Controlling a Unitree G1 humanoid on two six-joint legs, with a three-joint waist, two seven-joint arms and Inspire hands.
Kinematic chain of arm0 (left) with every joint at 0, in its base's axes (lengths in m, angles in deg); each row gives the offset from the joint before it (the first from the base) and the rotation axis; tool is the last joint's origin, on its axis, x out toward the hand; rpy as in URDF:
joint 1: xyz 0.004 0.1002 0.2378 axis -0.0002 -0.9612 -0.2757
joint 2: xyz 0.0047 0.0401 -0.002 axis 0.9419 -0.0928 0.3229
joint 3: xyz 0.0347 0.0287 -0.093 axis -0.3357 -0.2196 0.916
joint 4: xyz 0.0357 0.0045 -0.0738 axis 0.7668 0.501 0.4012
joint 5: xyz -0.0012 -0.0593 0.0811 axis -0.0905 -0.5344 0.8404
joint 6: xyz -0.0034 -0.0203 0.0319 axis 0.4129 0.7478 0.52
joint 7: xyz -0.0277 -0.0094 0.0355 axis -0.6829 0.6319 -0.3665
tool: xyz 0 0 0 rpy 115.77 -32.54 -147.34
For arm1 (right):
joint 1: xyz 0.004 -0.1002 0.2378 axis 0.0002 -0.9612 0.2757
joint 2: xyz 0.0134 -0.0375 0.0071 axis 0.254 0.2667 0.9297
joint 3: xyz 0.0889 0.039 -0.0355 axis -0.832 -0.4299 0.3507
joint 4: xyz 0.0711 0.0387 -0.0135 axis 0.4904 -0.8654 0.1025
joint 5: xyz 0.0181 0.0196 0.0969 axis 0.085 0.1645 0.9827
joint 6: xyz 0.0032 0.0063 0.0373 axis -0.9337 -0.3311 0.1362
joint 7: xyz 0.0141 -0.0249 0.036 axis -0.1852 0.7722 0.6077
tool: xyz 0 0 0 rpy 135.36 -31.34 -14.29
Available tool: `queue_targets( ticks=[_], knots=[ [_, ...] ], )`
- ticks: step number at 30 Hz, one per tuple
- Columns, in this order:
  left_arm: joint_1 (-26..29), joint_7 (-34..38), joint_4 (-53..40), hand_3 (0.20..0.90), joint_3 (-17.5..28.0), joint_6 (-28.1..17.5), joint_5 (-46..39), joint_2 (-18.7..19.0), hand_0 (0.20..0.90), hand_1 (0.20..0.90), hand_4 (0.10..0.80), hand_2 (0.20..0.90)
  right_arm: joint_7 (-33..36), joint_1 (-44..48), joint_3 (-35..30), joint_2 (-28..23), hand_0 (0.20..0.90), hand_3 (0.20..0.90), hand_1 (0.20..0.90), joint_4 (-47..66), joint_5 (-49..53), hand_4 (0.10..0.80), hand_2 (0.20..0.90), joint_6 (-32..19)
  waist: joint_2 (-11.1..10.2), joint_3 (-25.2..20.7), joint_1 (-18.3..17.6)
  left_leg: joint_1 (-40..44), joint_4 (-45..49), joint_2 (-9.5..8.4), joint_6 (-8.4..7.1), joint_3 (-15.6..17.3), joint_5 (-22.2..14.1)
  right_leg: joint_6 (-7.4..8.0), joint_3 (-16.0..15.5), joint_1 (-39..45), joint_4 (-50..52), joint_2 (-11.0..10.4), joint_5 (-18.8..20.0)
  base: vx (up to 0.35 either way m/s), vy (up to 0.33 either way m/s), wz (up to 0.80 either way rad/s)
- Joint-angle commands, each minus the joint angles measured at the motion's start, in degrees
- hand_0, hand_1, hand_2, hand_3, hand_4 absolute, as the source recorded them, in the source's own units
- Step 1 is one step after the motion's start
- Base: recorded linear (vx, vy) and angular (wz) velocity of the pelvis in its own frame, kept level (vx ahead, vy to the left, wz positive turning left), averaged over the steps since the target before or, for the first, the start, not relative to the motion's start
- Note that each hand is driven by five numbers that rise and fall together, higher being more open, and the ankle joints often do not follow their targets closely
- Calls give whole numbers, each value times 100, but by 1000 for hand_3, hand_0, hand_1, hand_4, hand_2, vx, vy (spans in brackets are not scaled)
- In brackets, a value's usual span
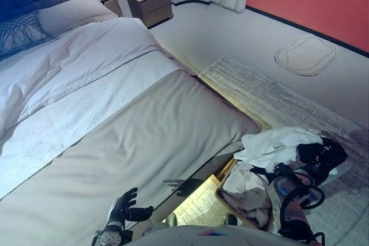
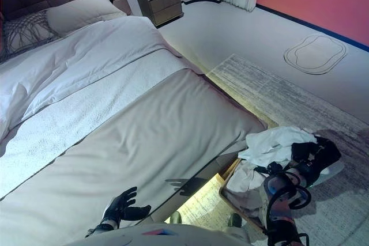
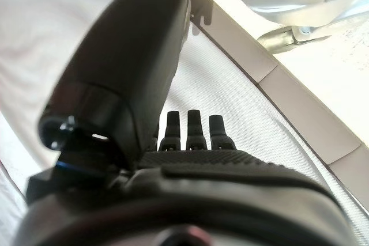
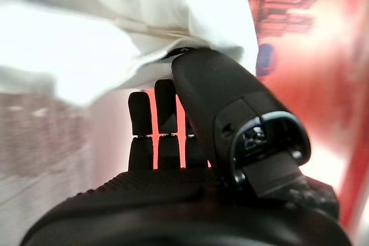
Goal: Pick up the clothes from the bed and place them into the basket
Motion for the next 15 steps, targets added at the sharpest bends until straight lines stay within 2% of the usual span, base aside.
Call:
queue_targets(
  ticks=[1, 9, 12, 15],
  knots=[
    [208, 25, -15, 900, 226, -194, 277, 345, 900, 900, 800, 900, -113, 259, -308, -567, 300, 200, 300, 1376, -866, 100, 300, -540, -212, -261, -17, -249, 15, 42, -24, -268, 12, 326, -78, 203, 154, -294, 102, -38, -2, -1],
    [236, 18, -42, 900, 349, -123, 357, 288, 900, 900, 800, 900, -735, 183, -71, -871, 300, 200, 300, 2139, -965, 100, 300, -305, -278, -311, -76, -221, 15, 86, -56, -221, -2, 315, -20, 203, 146, -255, 77, -22, 9, -1],
    [266, 1, -30, 900, 366, -110, 375, 283, 900, 900, 800, 900, -978, 161, -45, -871, 300, 200, 300, 2126, -667, 100, 300, -204, -302, -313, -89, -220, 15, 97, -65, -207, 1, 311, -6, 199, 149, -241, 76, -30, 17, -8],
    [301, -18, -62, 900, 341, -51, 373, 301, 900, 900, 800, 900, -1646, 129, 64, -731, 300, 200, 300, 1688, 313, 100, 300, 249, -352, -304, -92, -214, 15, 103, -75, -208, 9, 297, -6, 202, 154, -234, 79, -30, 14, -7]
  ],
)
